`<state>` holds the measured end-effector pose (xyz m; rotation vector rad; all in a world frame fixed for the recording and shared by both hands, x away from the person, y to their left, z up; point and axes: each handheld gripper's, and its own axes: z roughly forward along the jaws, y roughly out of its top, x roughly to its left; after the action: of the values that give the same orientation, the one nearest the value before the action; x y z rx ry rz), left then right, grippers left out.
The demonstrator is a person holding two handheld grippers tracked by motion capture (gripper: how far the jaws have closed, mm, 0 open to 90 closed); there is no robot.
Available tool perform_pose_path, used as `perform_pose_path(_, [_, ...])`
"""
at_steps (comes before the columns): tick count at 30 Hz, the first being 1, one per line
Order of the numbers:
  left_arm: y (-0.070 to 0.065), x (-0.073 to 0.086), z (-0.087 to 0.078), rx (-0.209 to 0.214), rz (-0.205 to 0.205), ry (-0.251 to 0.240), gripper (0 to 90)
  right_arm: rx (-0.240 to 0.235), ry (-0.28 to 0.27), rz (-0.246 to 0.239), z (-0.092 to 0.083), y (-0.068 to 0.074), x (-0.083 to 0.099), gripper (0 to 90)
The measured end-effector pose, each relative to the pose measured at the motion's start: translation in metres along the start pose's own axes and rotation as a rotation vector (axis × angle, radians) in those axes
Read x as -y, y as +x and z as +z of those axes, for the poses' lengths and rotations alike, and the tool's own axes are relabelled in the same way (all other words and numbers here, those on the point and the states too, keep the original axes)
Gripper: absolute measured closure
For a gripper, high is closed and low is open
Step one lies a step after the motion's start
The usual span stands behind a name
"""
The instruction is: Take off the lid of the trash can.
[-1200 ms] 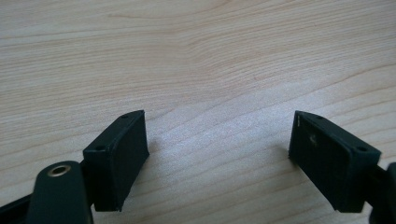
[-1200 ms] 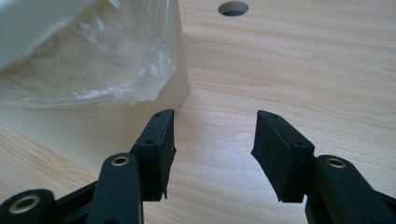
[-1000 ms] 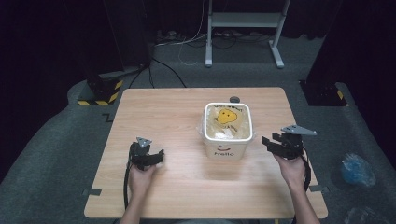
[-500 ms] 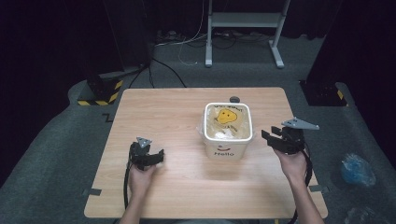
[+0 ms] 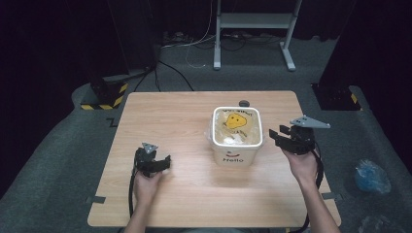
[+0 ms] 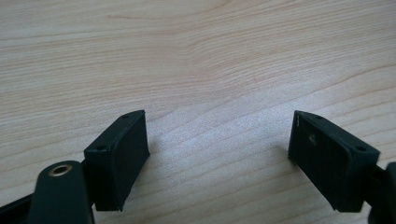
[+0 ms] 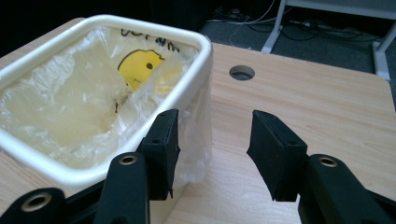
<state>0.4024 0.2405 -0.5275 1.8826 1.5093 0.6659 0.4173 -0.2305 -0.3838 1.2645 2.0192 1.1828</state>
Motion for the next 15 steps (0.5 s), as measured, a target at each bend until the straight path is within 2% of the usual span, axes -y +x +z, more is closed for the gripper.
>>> perform_pose_path(5, [0.000,0.000,0.000,0.000,-0.001,0.001,20.1,0.000,0.000,-0.014,0.004,0.005,-0.010,53.4])
perform_pose_path(15, [0.000,0.000,0.000,-0.001,-0.001,0.001,20.1,-0.006,0.011,-0.011,0.015,0.008,-0.018,54.4])
